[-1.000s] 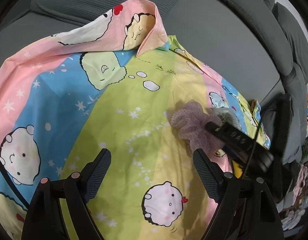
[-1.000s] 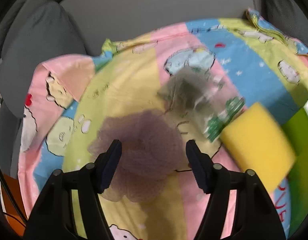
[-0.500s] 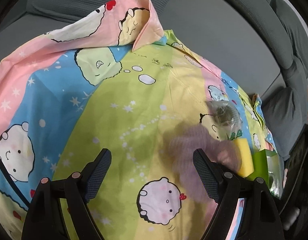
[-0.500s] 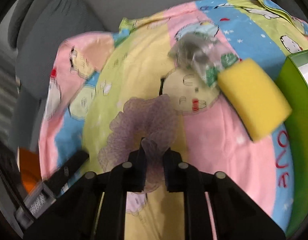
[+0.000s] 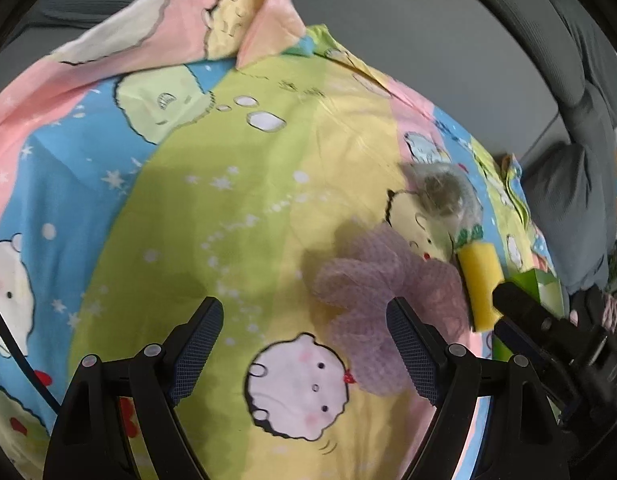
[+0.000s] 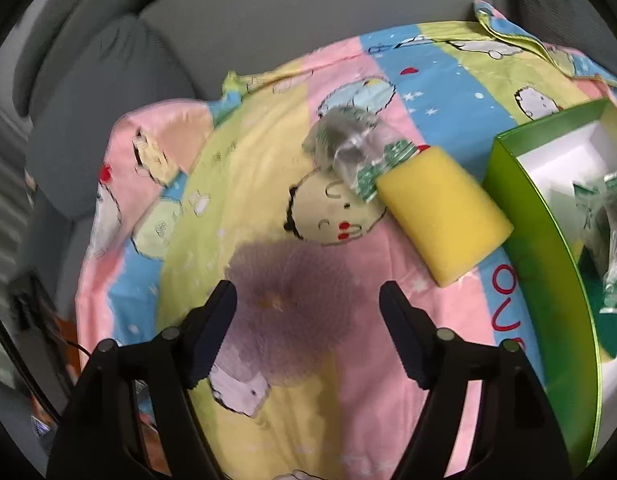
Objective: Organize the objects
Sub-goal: 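Lower the right gripper and grasp the lilac mesh scrubber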
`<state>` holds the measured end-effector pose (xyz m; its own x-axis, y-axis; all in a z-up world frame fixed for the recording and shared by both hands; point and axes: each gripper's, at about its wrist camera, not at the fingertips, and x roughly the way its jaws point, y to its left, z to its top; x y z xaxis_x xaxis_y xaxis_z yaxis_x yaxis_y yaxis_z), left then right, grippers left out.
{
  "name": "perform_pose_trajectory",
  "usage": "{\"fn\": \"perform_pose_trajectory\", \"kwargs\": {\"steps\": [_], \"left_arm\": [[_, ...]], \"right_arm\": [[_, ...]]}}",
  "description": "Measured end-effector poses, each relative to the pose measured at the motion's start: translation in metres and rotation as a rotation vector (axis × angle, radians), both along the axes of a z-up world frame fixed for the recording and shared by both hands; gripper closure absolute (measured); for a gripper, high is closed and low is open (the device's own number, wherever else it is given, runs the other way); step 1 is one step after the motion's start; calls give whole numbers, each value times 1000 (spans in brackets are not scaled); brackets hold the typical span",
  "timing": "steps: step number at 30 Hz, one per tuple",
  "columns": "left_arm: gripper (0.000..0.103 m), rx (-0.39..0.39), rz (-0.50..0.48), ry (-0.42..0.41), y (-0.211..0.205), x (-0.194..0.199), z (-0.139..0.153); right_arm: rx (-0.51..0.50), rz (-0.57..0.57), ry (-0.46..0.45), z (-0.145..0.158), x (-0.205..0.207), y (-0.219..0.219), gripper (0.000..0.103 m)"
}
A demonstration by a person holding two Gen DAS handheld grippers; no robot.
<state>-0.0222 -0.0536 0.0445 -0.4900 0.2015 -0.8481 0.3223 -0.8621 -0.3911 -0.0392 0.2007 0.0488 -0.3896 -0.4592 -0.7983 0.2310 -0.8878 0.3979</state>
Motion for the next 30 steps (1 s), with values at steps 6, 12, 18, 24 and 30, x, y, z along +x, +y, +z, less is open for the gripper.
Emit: {"fn": "perform_pose_trajectory", "kwargs": {"steps": [6,12,18,24,30], "left_arm": [[19,39,-54,-56,18,-10,-15],[19,3,-82,-63,28,-13,-18],[19,-9,-86,-48,29,-11,-19],[34,-46,-99,-28,33,-13,-18],[55,-57,-87,22,33,-10,-9]], "right_arm": [[-19,-51,-40,-18,-12,-6,40],[-21,-19,-106,-38,-19,-20,42],[-23,0,-180,-60,-26,-29,42],[-58,17,-196,-63,-25,-29,59],[-102,48,-216,-63,-21,-31,78]]}}
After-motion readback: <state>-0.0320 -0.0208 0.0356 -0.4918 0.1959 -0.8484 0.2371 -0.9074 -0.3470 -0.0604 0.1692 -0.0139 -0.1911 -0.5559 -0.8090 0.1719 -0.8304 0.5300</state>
